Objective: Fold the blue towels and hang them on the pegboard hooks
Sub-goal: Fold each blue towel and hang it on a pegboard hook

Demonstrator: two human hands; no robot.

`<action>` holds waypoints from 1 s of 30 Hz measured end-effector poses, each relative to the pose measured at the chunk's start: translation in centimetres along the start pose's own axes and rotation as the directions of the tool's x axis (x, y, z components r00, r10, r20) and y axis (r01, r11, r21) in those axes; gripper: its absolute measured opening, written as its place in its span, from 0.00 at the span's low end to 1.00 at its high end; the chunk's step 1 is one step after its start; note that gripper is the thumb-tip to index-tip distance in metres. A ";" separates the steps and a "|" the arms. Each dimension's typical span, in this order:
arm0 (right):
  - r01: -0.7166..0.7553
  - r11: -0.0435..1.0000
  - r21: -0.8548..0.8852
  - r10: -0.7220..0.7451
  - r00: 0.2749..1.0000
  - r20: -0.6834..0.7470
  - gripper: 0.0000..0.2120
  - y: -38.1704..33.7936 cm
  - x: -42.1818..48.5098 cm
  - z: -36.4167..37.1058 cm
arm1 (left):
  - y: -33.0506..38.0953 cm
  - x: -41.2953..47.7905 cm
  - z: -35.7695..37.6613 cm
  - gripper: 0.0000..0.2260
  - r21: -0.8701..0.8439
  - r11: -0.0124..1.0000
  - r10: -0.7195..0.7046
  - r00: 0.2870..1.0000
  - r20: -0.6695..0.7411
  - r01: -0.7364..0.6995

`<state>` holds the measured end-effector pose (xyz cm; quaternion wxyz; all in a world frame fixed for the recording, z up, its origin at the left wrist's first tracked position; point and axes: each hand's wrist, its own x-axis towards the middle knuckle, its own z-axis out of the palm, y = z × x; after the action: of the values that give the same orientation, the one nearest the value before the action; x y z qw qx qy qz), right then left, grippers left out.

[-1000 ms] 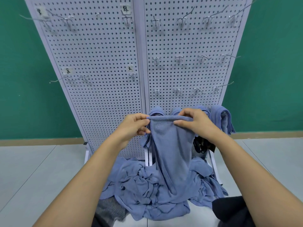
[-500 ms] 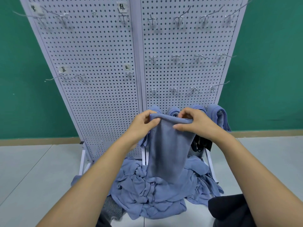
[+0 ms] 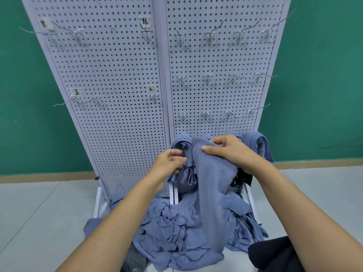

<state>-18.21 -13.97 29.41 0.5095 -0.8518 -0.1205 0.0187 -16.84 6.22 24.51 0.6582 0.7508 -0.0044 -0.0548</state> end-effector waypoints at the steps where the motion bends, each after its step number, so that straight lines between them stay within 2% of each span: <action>1: -0.001 0.999 0.037 0.001 1.000 -0.004 0.14 -0.4 0.1 0.0 | -0.5 0.1 -0.2 0.13 -0.009 0.999 -0.050 0.999 0.004 0.050; 7: 0.091 0.975 0.205 -0.078 0.995 -0.068 0.15 -5.5 1.5 -0.6 | -2.3 0.2 -1.4 0.18 -0.215 0.909 -0.348 0.935 0.076 0.356; 9: 0.143 0.958 0.247 -0.120 0.987 -0.105 0.17 -8.0 1.9 -1.5 | -2.2 -0.1 -2.2 0.26 -0.322 0.820 -0.431 0.881 0.196 0.473; 11: 0.218 0.922 0.319 -0.174 0.972 -0.160 0.13 -10.0 2.1 -2.6 | -2.3 -0.2 -3.1 0.33 -0.481 0.668 -0.437 0.823 0.364 0.568; 12: 0.251 0.898 0.362 -0.188 0.962 -0.199 0.11 -10.6 2.1 -3.1 | -2.1 -0.3 -3.6 0.33 -0.549 0.596 -0.412 0.810 0.417 0.586; 14: 0.290 0.851 0.438 -0.180 0.944 -0.276 0.10 -10.6 2.2 -3.9 | -1.4 -0.4 -4.1 0.30 -0.642 0.528 -0.358 0.832 0.424 0.555; 16: 0.266 0.834 0.483 -0.114 0.940 -0.321 0.10 -9.1 2.1 -4.1 | -0.7 -0.2 -4.8 0.23 -0.682 0.555 -0.313 0.879 0.359 0.476; 19: 0.088 0.825 0.559 0.121 0.937 -0.326 0.10 -5.3 2.3 -3.5 | -0.3 0.2 -7.2 0.12 -0.643 0.662 -0.322 0.921 0.218 0.384; 21: -0.075 0.798 0.598 0.285 0.921 -0.265 0.10 -2.3 2.3 -2.9 | -0.3 0.4 -9.0 0.12 -0.602 0.716 -0.338 0.931 0.142 0.352; 23: -0.207 0.780 0.591 0.375 0.910 -0.176 0.12 0.7 2.4 -2.2 | -0.5 0.6 -10.3 0.10 -0.587 0.739 -0.342 0.935 0.098 0.331; 27: -0.306 0.734 0.606 0.391 0.920 -0.009 0.14 4.9 2.2 -0.9 | -0.9 0.9 -12.0 0.06 -0.533 0.790 -0.325 0.944 0.056 0.303; 30: -0.341 0.682 0.647 0.367 0.925 0.102 0.15 6.2 2.0 -0.5 | -1.5 1.1 -13.1 0.06 -0.390 0.879 -0.294 0.956 0.012 0.276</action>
<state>-15.06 -16.74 24.36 0.7629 -0.6268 0.0696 0.1422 -14.71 19.29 24.63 0.7782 0.5992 0.1327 -0.1329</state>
